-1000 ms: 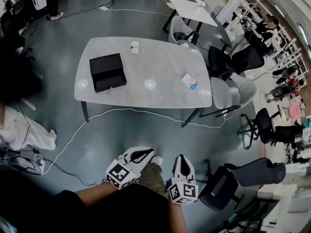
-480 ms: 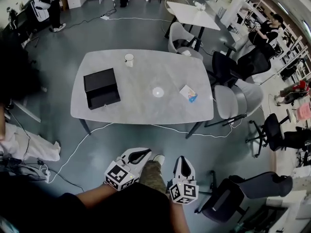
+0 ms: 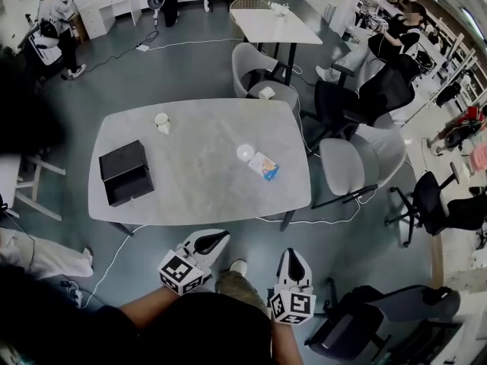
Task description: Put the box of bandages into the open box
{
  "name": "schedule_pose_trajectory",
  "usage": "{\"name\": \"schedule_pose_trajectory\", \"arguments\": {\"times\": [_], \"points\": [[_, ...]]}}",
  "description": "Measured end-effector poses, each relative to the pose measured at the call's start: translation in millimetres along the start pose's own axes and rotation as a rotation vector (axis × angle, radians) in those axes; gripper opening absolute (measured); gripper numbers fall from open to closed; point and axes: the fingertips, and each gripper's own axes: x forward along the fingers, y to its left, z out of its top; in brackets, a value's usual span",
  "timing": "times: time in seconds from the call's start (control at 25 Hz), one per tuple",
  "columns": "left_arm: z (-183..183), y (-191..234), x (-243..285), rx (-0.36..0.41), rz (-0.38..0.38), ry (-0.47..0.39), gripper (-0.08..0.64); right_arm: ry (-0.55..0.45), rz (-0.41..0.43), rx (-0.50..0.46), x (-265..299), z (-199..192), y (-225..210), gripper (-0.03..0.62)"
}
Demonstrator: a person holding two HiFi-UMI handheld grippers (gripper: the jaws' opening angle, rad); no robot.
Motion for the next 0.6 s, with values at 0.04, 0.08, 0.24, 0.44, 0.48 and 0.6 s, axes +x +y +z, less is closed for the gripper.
{"name": "schedule_pose_trajectory", "arguments": {"times": [0.04, 0.08, 0.24, 0.44, 0.48, 0.6], "points": [[1.1, 1.3, 11.2, -0.016, -0.003, -0.005, 0.017, 0.002, -0.008, -0.01, 3.2, 1.6, -14.1, 0.012], [1.3, 2.7, 20.9, -0.036, -0.003, -0.005, 0.017, 0.004, -0.012, -0.009, 6.3, 3.2, -26.9, 0.012], [-10.0, 10.0, 52.5, -0.047, 0.045, 0.045, 0.017, 0.011, -0.008, 0.02, 21.5, 6.8, -72.2, 0.012], [-16.4, 9.5, 83.0, 0.008, 0.055, 0.115, 0.017, 0.007, -0.03, 0.075, 30.3, 9.4, -113.4, 0.014], [-17.4, 9.0, 89.2, 0.016, 0.046, 0.122, 0.017, 0.012, -0.027, 0.076, 33.2, 7.7, -117.3, 0.014], [-21.3, 9.4, 106.8, 0.01, 0.021, 0.126, 0.017, 0.032, -0.014, 0.081, 43.0, 0.4, -123.5, 0.012]]}}
